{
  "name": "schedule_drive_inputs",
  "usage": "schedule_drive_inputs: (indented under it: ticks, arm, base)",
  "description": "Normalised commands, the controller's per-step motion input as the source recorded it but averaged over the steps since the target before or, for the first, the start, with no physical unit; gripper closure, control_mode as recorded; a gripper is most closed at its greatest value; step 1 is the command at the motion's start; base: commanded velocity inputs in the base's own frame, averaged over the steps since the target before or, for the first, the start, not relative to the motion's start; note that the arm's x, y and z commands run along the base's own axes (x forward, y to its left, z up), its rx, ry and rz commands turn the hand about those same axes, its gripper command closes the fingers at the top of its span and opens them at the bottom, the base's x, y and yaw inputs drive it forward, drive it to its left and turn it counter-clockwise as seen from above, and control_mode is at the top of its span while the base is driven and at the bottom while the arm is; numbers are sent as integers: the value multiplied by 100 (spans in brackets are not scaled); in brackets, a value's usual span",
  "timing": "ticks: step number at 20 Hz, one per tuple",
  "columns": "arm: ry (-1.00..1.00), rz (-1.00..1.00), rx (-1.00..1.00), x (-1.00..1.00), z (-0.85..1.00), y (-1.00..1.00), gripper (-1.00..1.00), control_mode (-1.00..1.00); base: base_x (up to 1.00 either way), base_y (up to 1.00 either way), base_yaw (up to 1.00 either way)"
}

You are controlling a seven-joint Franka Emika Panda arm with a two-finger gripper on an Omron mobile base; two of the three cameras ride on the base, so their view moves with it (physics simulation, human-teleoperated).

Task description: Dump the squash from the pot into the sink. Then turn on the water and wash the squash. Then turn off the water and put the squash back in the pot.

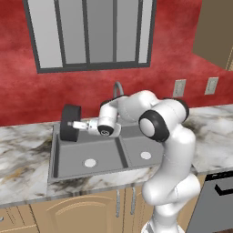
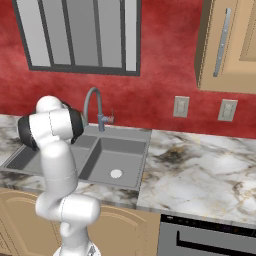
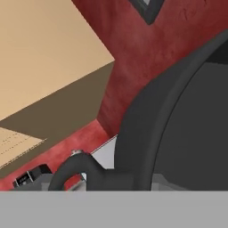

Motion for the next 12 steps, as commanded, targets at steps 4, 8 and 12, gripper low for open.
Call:
schedule_drive_inputs:
  ticks: [4,8,12]
  arm:
    - [0,0,7,42,-6,0,100,-100]
    - [0,0,6,41,-9,0,100,-100]
    - [0,0,6,38,-14,0,100,-100]
  base:
    - [0,0,0]
    - [0,0,0]
    - [0,0,0]
